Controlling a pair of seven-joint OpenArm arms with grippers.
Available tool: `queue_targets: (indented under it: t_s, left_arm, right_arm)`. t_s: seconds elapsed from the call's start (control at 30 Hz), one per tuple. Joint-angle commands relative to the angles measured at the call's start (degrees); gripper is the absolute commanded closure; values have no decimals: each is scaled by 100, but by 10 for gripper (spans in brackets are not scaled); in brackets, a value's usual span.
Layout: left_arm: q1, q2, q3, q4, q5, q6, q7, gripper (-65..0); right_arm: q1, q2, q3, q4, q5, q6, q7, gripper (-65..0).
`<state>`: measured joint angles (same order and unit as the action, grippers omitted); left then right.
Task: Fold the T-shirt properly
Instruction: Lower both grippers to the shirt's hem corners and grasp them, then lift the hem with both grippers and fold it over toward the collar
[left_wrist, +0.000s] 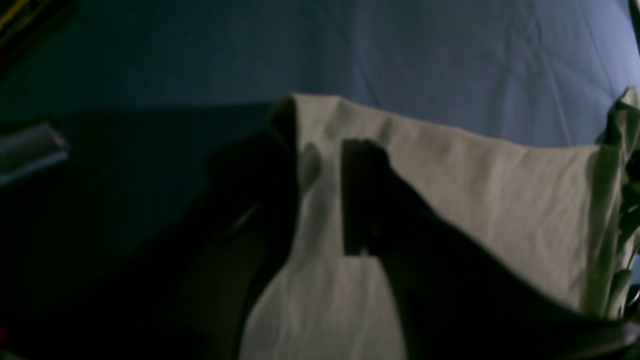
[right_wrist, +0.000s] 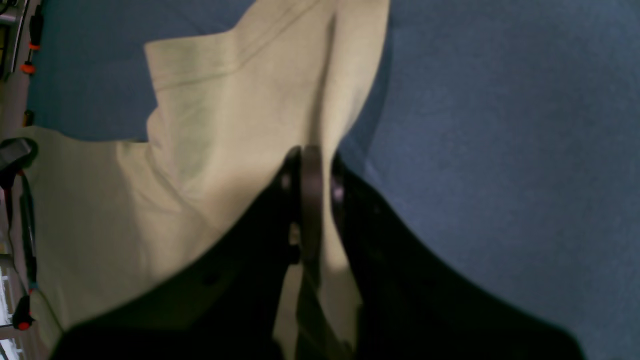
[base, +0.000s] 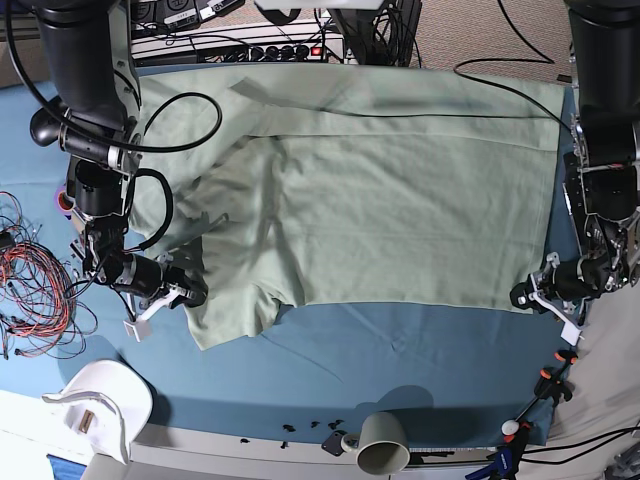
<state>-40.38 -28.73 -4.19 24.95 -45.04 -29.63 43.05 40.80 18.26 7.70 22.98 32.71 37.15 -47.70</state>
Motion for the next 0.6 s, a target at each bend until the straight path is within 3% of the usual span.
queue_targets:
  t_s: [0.0, 0.03, 0.13, 0.3, 0.4, 0.57]
  left_arm:
    - [-219, -83, -11, 138, -90, -48, -74, -60]
    - [-238, -83, -11, 151, -90, -48, -92, 0]
    - [-291, -83, -11, 160, -133, -87, -120, 0]
    - [-326, -103, -11, 232, -201, -492, -149, 0]
    - [-243, -188, -11, 520, -216, -798, -136, 0]
    - [-2, -372, -11, 1082, -219, -793, -101, 0]
  right_arm:
    - [103, 79, -11, 39, -20, -66, -142, 0]
    - [105, 83, -11, 39, 85, -66, -142, 0]
    - [107, 79, -11, 39, 157, -63, -133, 0]
    - [109, 114, -11, 76, 236, -59, -175, 0]
    - [57, 245, -7, 358, 374, 285, -221, 0]
    - [-181, 448, 103, 1377, 372, 285, -592, 0]
